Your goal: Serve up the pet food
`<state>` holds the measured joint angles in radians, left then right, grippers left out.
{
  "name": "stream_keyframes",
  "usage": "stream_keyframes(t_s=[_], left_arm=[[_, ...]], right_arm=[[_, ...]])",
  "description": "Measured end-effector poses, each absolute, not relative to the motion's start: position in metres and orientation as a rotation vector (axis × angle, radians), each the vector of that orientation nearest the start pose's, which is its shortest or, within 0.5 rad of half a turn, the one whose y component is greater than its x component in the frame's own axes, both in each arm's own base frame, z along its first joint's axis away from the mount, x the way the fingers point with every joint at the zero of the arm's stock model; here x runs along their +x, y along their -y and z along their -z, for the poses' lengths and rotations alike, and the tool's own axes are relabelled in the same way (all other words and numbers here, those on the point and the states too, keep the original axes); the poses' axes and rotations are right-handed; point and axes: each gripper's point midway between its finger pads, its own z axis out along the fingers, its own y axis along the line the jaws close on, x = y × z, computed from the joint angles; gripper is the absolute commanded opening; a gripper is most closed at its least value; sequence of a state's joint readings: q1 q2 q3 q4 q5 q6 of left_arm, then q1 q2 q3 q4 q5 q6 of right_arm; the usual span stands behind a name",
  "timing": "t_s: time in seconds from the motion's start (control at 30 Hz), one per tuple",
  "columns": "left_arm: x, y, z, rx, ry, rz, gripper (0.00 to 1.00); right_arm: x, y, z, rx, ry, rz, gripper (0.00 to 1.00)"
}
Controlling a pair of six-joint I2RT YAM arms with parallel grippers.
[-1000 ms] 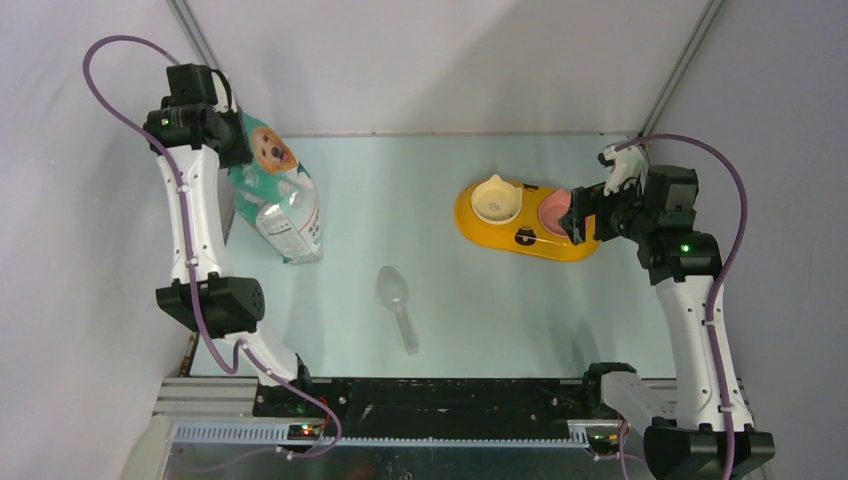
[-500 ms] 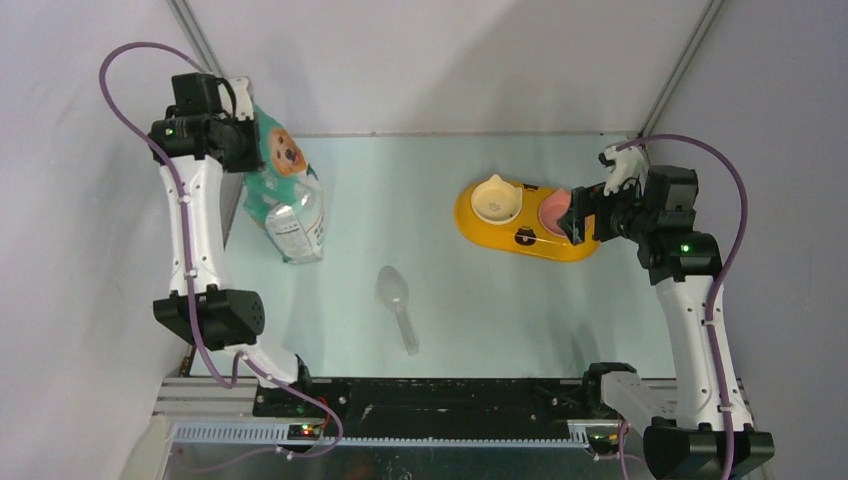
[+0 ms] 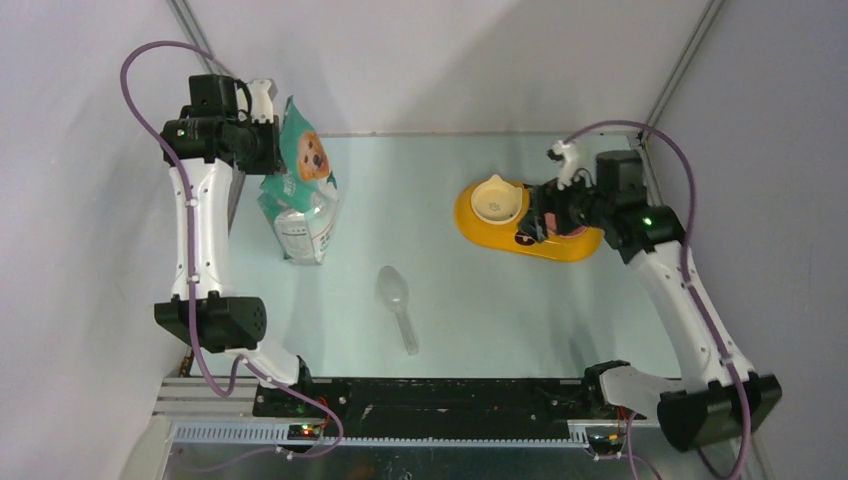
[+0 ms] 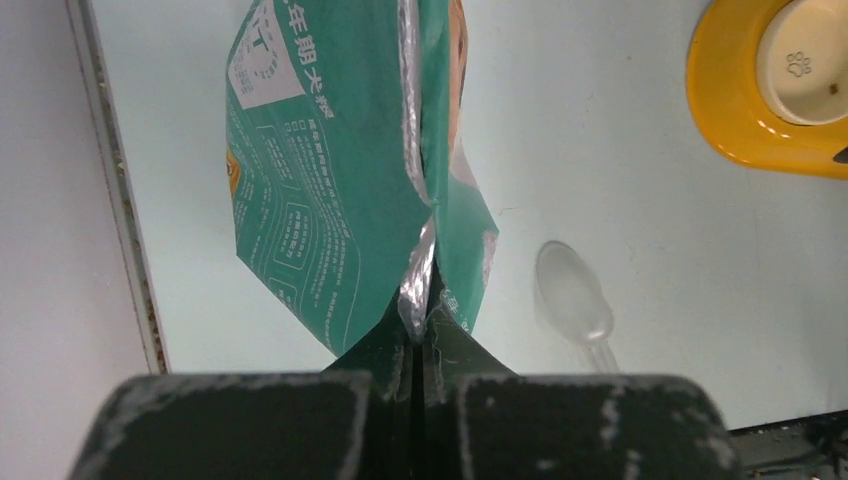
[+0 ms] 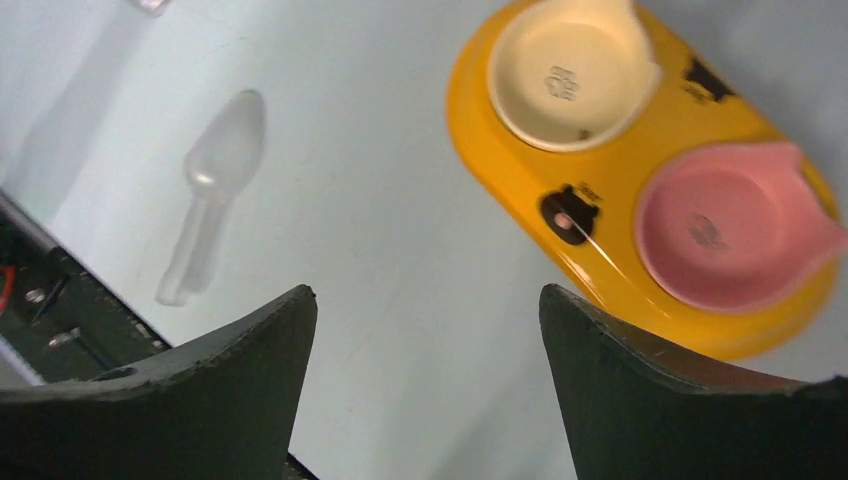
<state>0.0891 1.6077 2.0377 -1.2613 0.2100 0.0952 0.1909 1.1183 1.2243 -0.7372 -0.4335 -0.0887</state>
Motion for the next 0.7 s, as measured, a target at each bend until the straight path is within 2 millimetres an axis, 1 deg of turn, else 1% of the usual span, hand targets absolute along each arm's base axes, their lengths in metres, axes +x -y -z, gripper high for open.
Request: stream_keyframes(t_s=[0.03,0.07,0.1,0.17,0.3,0.37,0.43,0.57,0.63,0.7], left_arm=[[0.363,0.002,-0.325,0.104,-2.384,0.175,0.0],[0.361,0.004,-0.328,0.093,-2.387,0.191,0.0],[0.358,0.007,-0.33,0.083,-2.388,0.216,0.0],[0.356,0.015,-0.338,0.055,-2.377,0.289,0.0],[0.355,0.037,-0.348,0.004,-2.35,0.483,0.0],[0.36,0.046,-0.351,-0.014,-2.336,0.559,0.0],[0.371,0.053,-0.354,-0.034,-2.309,0.626,0.0],[0.385,0.057,-0.359,-0.047,-2.262,0.665,0.0],[0.389,0.058,-0.36,-0.04,-2.245,0.67,0.0],[0.392,0.058,-0.359,-0.032,-2.229,0.678,0.0]], right_arm=[[0.292,-0.14,-0.263,-0.572,-2.125,-0.56,0.84],[0.297,-0.145,-0.263,-0.582,-2.13,-0.571,0.84],[0.299,-0.164,-0.264,-0.637,-2.13,-0.603,0.84],[0.307,-0.189,-0.266,-0.698,-2.121,-0.638,0.84],[0.319,-0.251,-0.273,-0.832,-2.079,-0.709,0.88],[0.323,-0.278,-0.274,-0.861,-2.069,-0.751,0.88],[0.328,-0.305,-0.275,-0.864,-2.07,-0.799,0.88],[0.354,-0.355,-0.283,-0.829,-2.051,-0.907,0.86],[0.366,-0.382,-0.281,-0.829,-2.039,-0.959,0.85],[0.374,-0.407,-0.274,-0.842,-2.029,-1.008,0.85]])
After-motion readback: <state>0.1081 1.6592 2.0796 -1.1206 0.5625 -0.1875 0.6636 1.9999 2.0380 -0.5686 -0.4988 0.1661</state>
